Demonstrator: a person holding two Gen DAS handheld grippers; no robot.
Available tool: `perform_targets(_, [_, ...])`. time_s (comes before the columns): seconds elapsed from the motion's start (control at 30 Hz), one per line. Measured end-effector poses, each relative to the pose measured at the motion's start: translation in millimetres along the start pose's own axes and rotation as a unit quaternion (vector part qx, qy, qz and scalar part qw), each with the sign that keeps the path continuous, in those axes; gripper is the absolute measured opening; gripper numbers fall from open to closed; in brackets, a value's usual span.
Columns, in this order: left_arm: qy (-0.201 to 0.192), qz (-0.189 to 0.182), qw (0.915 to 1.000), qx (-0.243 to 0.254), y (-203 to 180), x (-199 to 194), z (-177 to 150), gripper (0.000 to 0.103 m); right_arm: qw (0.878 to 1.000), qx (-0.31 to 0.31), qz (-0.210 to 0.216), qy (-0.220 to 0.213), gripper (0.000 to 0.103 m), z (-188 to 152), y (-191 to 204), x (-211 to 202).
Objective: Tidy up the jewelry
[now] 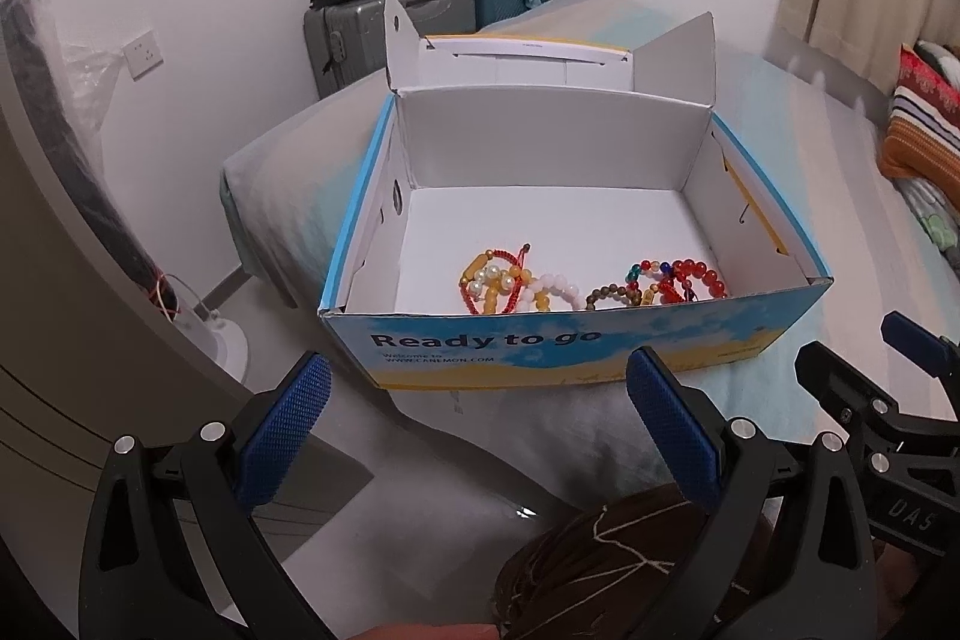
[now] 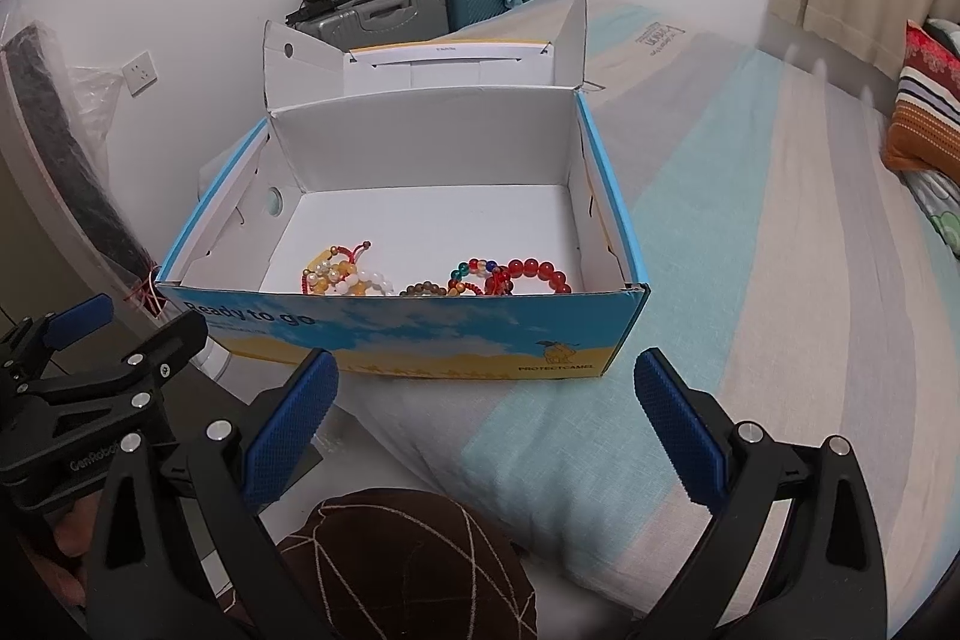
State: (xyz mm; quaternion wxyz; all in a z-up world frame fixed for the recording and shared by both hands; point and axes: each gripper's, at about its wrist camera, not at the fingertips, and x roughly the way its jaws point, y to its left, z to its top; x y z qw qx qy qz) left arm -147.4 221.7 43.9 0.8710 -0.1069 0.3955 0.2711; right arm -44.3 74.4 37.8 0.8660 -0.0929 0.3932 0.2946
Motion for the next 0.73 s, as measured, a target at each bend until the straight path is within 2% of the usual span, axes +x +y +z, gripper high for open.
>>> perform_targets(0.37, [-0.002,0.001,0.9999,-0.011,2.6,0.0,-0.8,0.097,1.0,-0.001,-0.001,0.002,0.095,-0.8,1.2,3.4])
perform_targets(0.73, [0.001,-0.003,1.0,0.007,-2.1,-1.2,1.0,0.097,1.0,-0.001,-0.001,0.003,0.095,-1.0,1.4,4.2])
